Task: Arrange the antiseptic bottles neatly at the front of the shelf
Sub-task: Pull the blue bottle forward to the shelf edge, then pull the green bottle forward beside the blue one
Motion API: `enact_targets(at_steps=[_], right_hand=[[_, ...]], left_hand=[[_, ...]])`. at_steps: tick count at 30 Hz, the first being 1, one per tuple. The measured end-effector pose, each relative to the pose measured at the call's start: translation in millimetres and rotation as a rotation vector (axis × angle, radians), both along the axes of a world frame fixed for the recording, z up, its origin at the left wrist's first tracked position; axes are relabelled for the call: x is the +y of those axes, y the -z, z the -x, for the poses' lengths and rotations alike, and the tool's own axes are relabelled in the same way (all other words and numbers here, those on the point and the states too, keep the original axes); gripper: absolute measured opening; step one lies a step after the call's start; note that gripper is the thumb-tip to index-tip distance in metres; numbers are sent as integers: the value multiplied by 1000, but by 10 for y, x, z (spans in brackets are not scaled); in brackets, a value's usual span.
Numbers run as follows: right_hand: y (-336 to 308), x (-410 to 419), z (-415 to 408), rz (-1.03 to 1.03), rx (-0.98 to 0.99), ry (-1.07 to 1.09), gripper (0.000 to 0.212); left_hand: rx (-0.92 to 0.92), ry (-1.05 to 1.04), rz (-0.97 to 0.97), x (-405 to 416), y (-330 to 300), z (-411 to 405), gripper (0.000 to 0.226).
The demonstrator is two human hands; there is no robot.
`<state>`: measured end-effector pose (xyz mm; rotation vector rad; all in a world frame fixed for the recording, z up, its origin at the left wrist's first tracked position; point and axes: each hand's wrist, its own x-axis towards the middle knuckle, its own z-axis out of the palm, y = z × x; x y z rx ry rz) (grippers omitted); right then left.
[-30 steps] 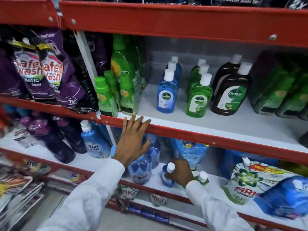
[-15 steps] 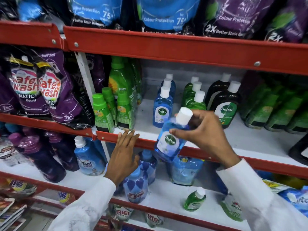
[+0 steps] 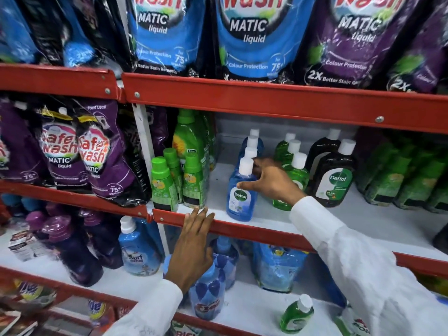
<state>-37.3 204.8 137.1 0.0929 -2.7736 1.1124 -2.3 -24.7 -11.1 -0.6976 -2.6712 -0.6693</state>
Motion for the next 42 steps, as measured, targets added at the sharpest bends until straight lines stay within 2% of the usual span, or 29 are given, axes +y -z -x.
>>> enact_targets(at_steps=[2, 6, 11, 15, 18, 24, 26, 30, 36, 42], right_hand=[[8, -19, 35, -26, -7, 16, 67], [-5, -38, -56, -17, 31, 27, 59], [70, 111, -508, -59, 217, 111, 60], [426, 450, -1143, -24, 344, 152, 39], [887, 797, -1527, -47, 206, 119, 33], [1924, 1259, -1757, -227, -331, -45, 52], [2170, 1265, -1746, -238, -385, -79, 52], [2399, 1259, -1674, -244, -353, -84, 36], [2073, 1285, -1703, -244, -285, -78, 42], [843, 1212, -1855, -57, 21, -18, 41]], left_hand=[[8, -9, 4, 16, -8, -3, 83], [18, -49, 61, 54, -22, -31, 85], [87, -56, 147, 231, -15, -196, 88], [198, 81, 147, 550, 23, -306, 84], [226, 126, 137, 834, 6, -335, 80], [139, 71, 82, 1066, -19, -387, 73], [130, 72, 87, 1062, -21, -400, 74], [111, 81, 121, 1050, -21, -407, 77], [94, 56, 150, 1057, -27, -416, 77], [72, 42, 122, 1066, -5, -418, 79]])
